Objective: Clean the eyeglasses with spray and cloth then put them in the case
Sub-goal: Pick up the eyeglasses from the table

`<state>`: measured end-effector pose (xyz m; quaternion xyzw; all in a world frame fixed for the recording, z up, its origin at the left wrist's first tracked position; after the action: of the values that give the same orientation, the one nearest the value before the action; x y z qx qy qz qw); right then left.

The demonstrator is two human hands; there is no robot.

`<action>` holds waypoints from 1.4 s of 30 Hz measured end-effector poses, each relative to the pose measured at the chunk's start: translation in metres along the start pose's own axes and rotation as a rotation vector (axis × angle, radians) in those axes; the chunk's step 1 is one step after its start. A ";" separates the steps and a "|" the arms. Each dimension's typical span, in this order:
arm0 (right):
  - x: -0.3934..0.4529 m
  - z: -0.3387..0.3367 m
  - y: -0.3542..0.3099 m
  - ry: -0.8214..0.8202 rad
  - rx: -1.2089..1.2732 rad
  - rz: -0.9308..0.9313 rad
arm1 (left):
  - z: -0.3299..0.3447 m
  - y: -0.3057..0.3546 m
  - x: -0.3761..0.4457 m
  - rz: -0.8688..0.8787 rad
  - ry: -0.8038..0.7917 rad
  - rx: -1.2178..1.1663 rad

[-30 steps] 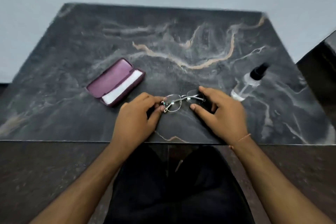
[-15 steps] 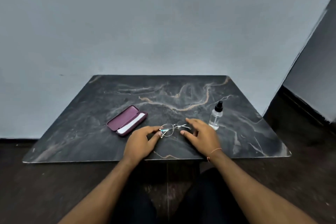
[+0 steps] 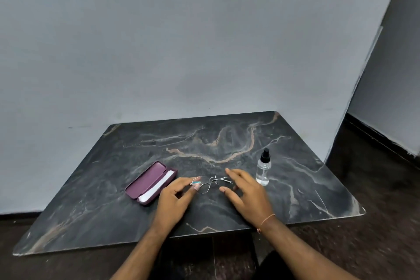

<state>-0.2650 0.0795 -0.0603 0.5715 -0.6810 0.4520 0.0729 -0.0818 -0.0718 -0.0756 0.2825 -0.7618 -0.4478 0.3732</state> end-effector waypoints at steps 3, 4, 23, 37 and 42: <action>0.000 -0.008 0.002 0.060 0.090 0.043 | 0.009 0.004 0.007 -0.027 0.017 -0.086; -0.001 -0.010 0.002 0.073 0.115 0.049 | 0.012 0.004 0.009 -0.039 0.017 -0.115; -0.003 0.040 0.029 0.131 0.949 0.487 | 0.006 -0.018 0.008 -0.189 0.043 -0.325; -0.006 0.037 0.028 0.183 0.971 0.476 | 0.006 -0.011 0.008 -0.158 0.016 -0.344; -0.007 0.029 0.027 0.245 0.771 0.410 | 0.007 -0.014 0.008 -0.164 0.008 -0.348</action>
<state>-0.2728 0.0625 -0.0961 0.3525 -0.5485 0.7420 -0.1561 -0.0909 -0.0812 -0.0881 0.2764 -0.6459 -0.6006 0.3816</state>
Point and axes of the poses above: each hand's wrist, its own x-axis towards the middle knuckle, its own z-axis out of the palm, y = z × x, the point moved 9 cm from there along x, towards the middle knuckle, and after that the axes turned 4 degrees about -z, right-handed, at the moved point
